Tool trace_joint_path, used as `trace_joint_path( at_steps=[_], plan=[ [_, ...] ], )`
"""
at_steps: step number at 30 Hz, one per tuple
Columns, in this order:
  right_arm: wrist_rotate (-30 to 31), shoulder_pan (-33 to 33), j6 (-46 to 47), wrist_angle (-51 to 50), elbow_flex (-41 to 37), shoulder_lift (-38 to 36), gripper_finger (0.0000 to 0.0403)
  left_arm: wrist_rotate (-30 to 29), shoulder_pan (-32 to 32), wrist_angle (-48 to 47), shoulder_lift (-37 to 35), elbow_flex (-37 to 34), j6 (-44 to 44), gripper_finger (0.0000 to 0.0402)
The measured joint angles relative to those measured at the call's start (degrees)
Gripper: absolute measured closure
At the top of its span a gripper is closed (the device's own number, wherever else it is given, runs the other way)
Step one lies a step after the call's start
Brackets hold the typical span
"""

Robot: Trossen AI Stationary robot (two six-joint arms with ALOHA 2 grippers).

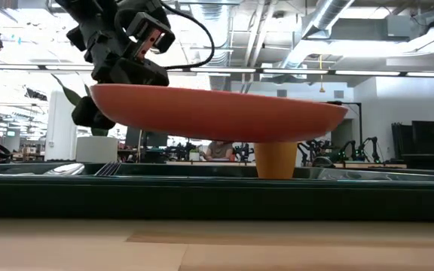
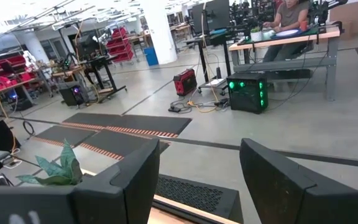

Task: Pick and place plate/cup/fork/spoon on tray
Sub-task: Put the orange plate at the bottom of the yellow cup on the black serving tray

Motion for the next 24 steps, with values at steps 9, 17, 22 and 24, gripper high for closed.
trace_joint_path(
  at_steps=[9, 17, 22, 24],
  plan=[
    [0.02, 0.0, 0.01, 0.09, 0.0, -0.02, 0.0158, 1.65, -1.21, 3.83, 3.12, -0.23, -1.15, 0.0401],
    [-0.02, 0.02, 0.01, -0.02, 0.0, -0.02, 0.0158, 2.58, -2.54, 10.18, 7.64, -0.27, -2.93, 0.0401],
    [-0.06, 0.02, 0.01, -0.04, 0.0, 0.0, 0.0158, 1.08, -1.85, 9.28, 7.65, -0.25, -2.94, 0.0401],
    [-0.06, 0.02, 0.01, -0.01, 0.0, -0.02, 0.0158, 1.25, -1.72, 9.26, 7.68, -0.25, -2.94, 0.0401]
  ],
)
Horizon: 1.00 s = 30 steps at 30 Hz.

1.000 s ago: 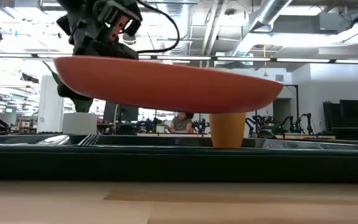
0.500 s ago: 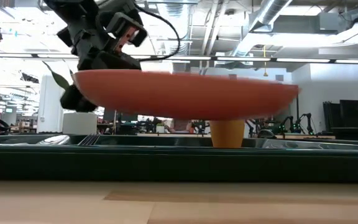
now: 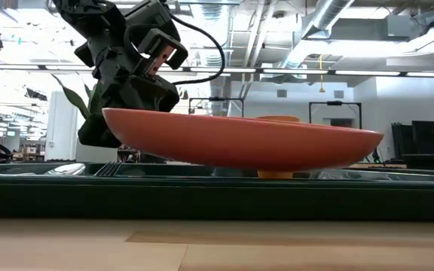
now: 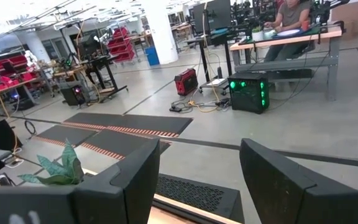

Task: Pick and place plate/cup/fork/spoon on tray
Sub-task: Put the orange plate at the bottom of the yellow cup on the black serving tray

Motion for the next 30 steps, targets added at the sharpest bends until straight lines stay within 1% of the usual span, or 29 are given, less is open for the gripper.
trace_joint_path(
  at_steps=[8, 21, 24, 28, 30],
  plan=[
    [-0.01, 0.0, 0.0, 0.03, 0.0, 0.0, 0.0158, 1.04, 0.08, 1.68, 1.65, -0.02, -0.74, 0.0401],
    [0.0, -0.01, 0.0, 0.03, 0.0, -0.01, 0.0158, -0.18, 0.49, 2.43, 1.67, -0.02, -0.35, 0.0401],
    [-0.01, -0.02, 0.0, 0.03, 0.0, 0.02, 0.0158, 0.05, 0.47, 4.15, 3.04, 0.0, -0.9, 0.0401],
    [-0.01, -0.01, 0.01, 0.05, -0.02, 0.02, 0.0158, 2.74, 0.5, 8.23, 5.94, 0.0, -2.02, 0.0401],
    [-0.01, -0.01, 0.01, 0.05, -0.02, -0.01, 0.0158, 2.64, 0.55, 9.2, 6.28, 0.0, -2.44, 0.0401]
  ],
)
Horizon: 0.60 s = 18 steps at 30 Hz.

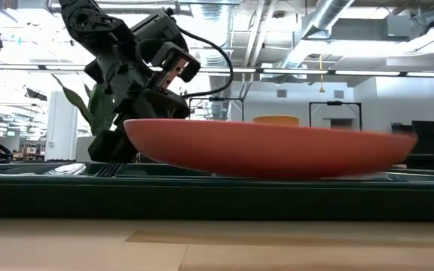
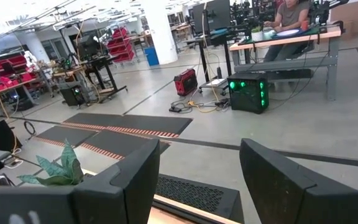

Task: Pick and place plate/cup/fork/spoon on tray
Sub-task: Put the orange plate at the bottom of the yellow cup on the black serving tray

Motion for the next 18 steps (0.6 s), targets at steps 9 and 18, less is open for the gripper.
trace_joint_path(
  at_steps=[9, 18],
  plan=[
    [-0.02, 0.0, -0.01, -0.1, 0.0, 0.02, 0.0158, -1.04, 0.15, 0.33, -0.06, 0.0, -0.97, 0.0376],
    [-0.02, 0.0, -0.07, -0.23, 0.0, 0.0, 0.0158, -1.35, 0.13, 0.36, -0.06, 0.0, -0.39, 0.0305]
  ],
)
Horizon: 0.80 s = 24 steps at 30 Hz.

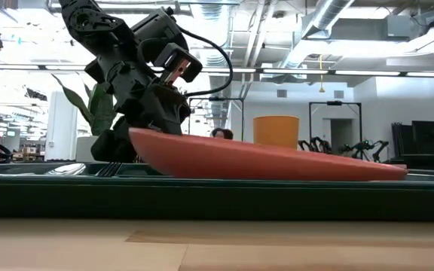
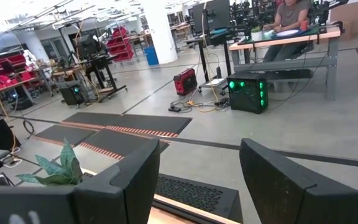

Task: Pick and place plate/cup/fork/spoon on tray
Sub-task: Put the orange plate at the bottom of the yellow cup on the black serving tray

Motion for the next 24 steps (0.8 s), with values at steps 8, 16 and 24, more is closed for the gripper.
trace_joint_path(
  at_steps=[8, 16, 24],
  plan=[
    [-0.02, 0.01, -0.01, -0.18, 0.0, 0.0, 0.0159, 1.92, 1.42, 0.49, 0.0, 0.0, 2.12, 0.0242],
    [-0.07, -0.01, -0.01, -0.2, 0.0, 0.02, 0.0159, 5.62, 3.24, 0.51, 0.0, 0.02, 2.21, 0.0167],
    [-0.07, 0.01, -0.01, -0.2, 0.0, 0.02, 0.0159, 6.49, 4.45, -0.84, 0.0, 1.02, -3.6, 0.0146]
  ],
)
